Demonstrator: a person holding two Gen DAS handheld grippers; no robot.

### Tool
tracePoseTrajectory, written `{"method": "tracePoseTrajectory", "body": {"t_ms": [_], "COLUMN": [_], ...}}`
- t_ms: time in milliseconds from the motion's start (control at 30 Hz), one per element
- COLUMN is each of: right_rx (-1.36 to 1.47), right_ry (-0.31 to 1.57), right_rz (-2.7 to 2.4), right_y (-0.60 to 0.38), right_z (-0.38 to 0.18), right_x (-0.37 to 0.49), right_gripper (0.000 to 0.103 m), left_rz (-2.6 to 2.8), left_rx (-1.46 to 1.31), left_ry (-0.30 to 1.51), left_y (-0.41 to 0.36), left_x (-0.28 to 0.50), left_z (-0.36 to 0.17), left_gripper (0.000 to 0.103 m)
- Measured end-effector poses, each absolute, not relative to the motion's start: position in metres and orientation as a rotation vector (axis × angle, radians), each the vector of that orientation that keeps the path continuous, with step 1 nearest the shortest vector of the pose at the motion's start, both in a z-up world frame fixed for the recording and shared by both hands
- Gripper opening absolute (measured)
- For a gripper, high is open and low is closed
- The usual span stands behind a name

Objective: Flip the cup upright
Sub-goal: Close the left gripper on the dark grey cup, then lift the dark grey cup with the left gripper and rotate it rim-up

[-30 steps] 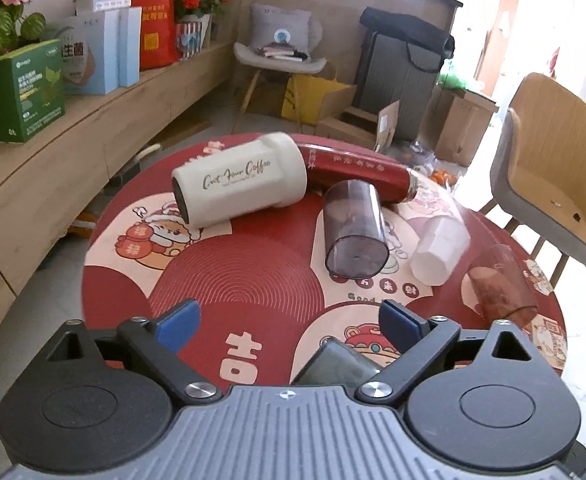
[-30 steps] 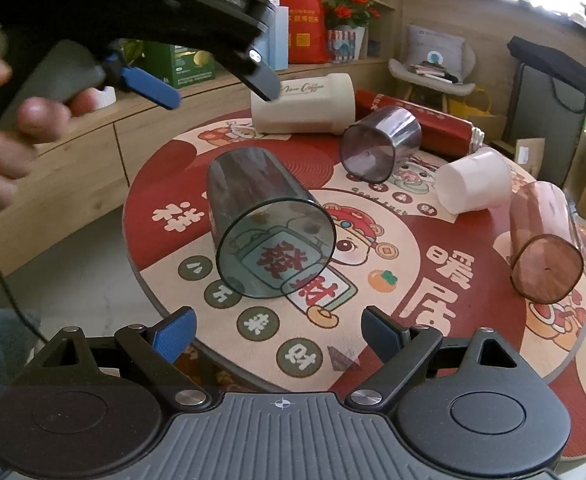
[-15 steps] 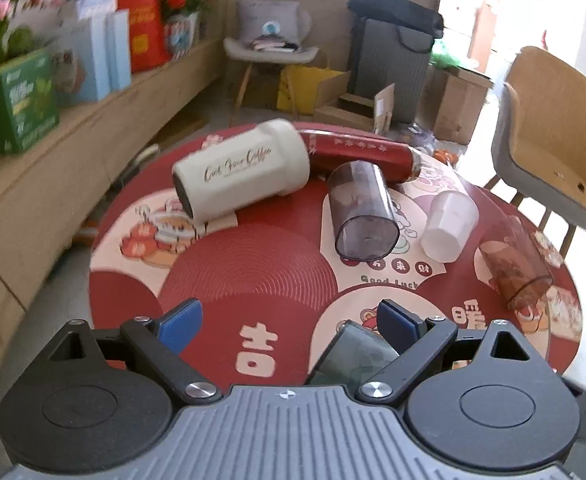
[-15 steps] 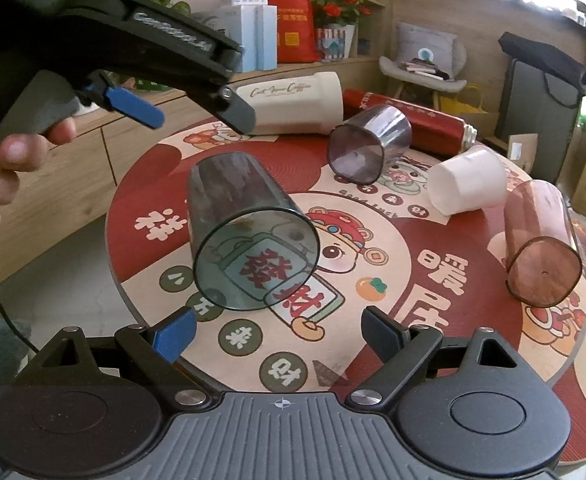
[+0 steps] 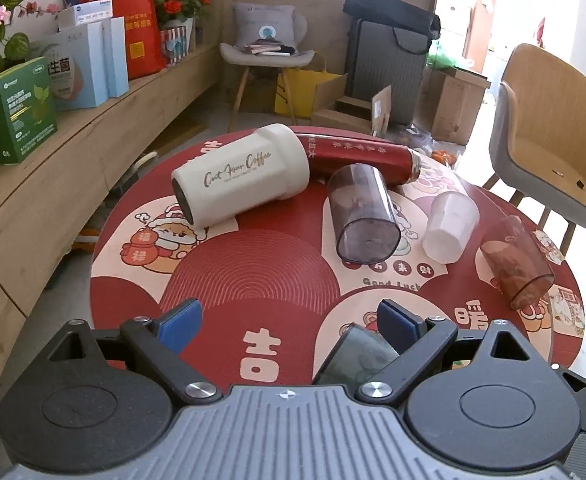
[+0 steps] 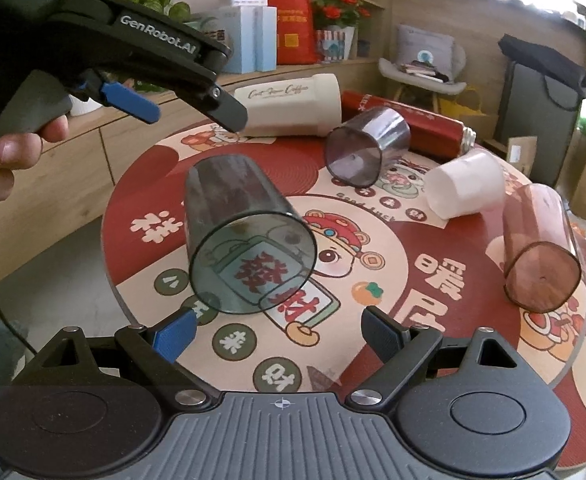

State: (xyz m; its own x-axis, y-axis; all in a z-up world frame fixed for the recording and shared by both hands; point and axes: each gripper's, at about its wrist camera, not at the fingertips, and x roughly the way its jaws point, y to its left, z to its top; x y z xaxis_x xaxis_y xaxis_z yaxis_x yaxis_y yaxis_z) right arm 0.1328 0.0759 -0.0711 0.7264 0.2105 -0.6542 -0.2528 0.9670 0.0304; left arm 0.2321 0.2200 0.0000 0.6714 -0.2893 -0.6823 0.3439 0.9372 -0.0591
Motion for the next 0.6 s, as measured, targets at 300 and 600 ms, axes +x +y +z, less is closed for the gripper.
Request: {"method": "tracePoseTrajectory", "body": {"t_ms": [300, 600], "right_rx": [-0.023, 0.001], "right_ry": [0.713, 0.728], "right_rz": [0.228, 0.172], "right_y": [0.066, 0.047], "right_z": [-0.070, -0.073], "right_x": [0.139, 0.145], "right_gripper": [0.088, 0.088], "left_rz": [-0.425, -0.490], "left_rx": [0.056, 0.057], "left_ry": [0.803, 0.843], "left_y": [0.194, 0.206], "left_x": [0.268, 0.256], "left_z": [-0.020, -0.027], "left_gripper": [0.095, 0.093]}}
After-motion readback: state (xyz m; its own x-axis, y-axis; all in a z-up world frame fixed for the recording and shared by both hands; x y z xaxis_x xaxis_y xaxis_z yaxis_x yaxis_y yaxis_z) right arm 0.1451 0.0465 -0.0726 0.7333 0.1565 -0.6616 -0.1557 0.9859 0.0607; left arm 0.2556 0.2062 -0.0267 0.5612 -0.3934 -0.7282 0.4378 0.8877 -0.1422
